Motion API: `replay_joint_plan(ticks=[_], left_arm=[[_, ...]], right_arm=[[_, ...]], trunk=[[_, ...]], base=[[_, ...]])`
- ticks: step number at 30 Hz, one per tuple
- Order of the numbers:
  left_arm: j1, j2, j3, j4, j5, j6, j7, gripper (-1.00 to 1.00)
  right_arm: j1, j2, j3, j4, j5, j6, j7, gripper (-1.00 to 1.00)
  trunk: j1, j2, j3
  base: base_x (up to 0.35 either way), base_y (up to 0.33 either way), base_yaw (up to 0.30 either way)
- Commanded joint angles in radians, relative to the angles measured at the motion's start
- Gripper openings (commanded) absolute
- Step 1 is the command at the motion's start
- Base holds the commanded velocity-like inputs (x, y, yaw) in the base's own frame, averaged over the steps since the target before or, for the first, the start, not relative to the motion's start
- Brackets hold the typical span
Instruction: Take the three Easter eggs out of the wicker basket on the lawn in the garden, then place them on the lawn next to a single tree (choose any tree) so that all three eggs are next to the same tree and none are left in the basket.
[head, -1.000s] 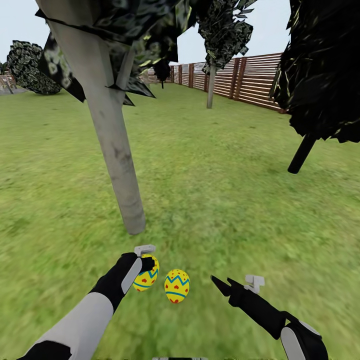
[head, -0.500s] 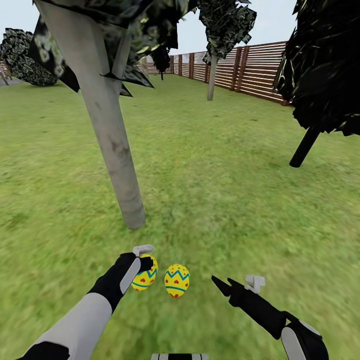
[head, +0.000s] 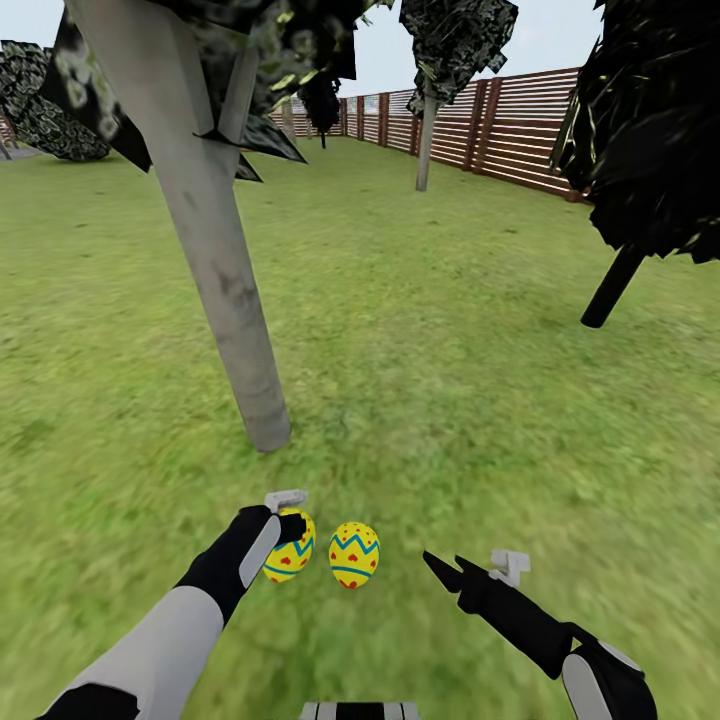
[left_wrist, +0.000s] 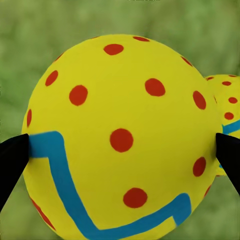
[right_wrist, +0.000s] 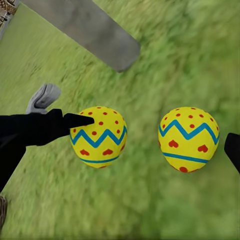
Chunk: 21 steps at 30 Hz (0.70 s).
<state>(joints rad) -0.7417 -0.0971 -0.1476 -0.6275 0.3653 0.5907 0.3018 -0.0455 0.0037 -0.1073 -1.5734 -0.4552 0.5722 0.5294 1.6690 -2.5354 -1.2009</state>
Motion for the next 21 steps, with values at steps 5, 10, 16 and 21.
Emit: replay_joint_plan(ticks=[5,10,16,21], left_arm=[[-0.001,0.000,-0.007,0.004,0.010,0.003,0.008,-1.00],[-0.001,0.000,-0.007,0.000,0.010,0.003,0.008,-1.00],[0.000,0.000,-0.007,-0.001,0.010,0.002,0.008,-1.00],[-0.001,0.000,-0.007,-0.001,0.010,0.001,0.008,-1.00]], right_arm=[[0.000,0.001,-0.002,0.000,-0.006,0.008,0.001,1.00],[0.000,0.001,-0.002,0.000,-0.006,0.008,0.001,1.00],[0.000,0.000,-0.002,0.000,-0.006,0.008,0.001,1.00],[0.000,0.000,-0.001,0.000,-0.008,0.006,0.007,1.00]], trunk=[[0.000,0.000,-0.001],[0.000,0.000,-0.001],[0.001,-0.001,-0.012],[0.003,-0.002,-0.032]], base=[[0.221,0.074,0.000],[0.155,0.020,0.000],[0.013,0.001,0.000],[0.001,0.000,0.000]])
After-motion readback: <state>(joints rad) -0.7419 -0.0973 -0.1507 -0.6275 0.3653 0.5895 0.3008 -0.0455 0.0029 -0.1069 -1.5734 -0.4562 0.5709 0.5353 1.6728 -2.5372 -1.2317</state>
